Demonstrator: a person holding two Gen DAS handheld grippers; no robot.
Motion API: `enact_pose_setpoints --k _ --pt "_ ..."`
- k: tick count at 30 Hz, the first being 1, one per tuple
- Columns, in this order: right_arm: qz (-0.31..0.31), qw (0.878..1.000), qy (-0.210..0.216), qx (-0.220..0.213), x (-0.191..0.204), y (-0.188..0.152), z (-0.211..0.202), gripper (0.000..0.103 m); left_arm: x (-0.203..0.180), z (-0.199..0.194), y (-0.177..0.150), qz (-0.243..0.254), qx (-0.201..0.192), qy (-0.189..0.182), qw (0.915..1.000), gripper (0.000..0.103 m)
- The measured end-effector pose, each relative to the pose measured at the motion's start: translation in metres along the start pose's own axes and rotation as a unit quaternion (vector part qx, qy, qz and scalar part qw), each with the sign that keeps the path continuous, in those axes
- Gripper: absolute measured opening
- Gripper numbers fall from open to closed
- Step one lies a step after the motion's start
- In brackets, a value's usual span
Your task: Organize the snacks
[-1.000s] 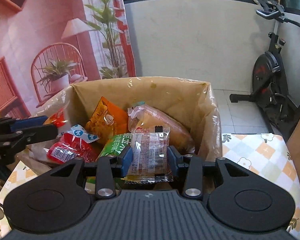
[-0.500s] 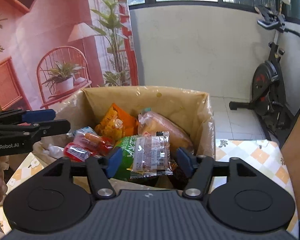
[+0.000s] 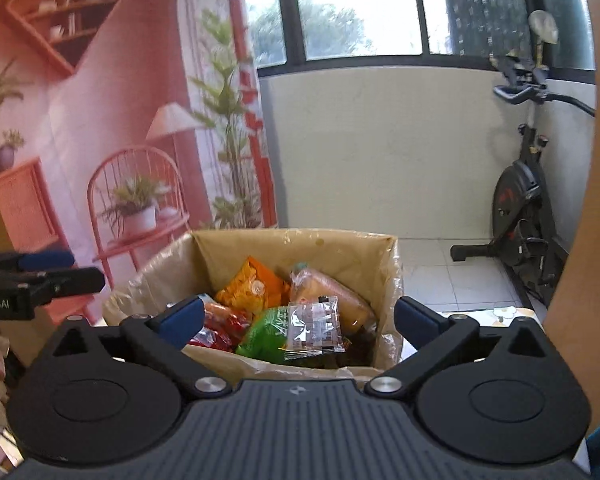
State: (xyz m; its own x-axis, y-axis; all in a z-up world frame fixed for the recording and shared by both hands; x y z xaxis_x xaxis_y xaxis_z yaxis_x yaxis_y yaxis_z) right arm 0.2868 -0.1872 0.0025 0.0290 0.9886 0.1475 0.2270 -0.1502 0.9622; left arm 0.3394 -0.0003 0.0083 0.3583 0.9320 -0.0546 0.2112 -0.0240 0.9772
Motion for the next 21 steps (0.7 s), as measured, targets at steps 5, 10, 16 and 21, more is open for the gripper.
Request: enact_pose_setpoints --k 5,10,16,21 --pt "0.034 0.999 -0.004 -0.012 0.0 0.001 -0.028 0.103 -0.003 -0.029 0.005 0.026 -0.016 0.033 0.999 0.095" --pt "0.019 0.999 -0.027 -0.014 0.009 -0.003 -0.052 0.103 -0.007 -0.049 0.007 0.026 -0.02 0.043 0.9985 0.095" --pt "0.037 0.999 -0.035 -0.015 0.019 -0.011 -0.074 0.103 -0.013 -0.066 0.002 0.03 -0.025 0.06 0.9974 0.095" --pt "0.048 0.998 -0.041 -0.011 0.017 -0.017 -0.086 0.103 -0.011 -0.072 0.003 0.02 -0.025 0.066 0.9973 0.095"
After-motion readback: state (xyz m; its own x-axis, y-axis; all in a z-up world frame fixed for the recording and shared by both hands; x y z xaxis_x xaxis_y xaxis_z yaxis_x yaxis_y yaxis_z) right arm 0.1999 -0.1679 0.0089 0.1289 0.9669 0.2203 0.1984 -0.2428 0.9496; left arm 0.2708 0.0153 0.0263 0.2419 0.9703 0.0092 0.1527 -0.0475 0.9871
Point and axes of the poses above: each gripper's, at about its wrist camera, not at the fingertips, and z roughly the way its jaws point, x to its left, y to its top, the point moved 5 cm from there along z, roughly the way its jaws point, and after that the axes turned 13 degrees about -x, right-handed, at the moved point
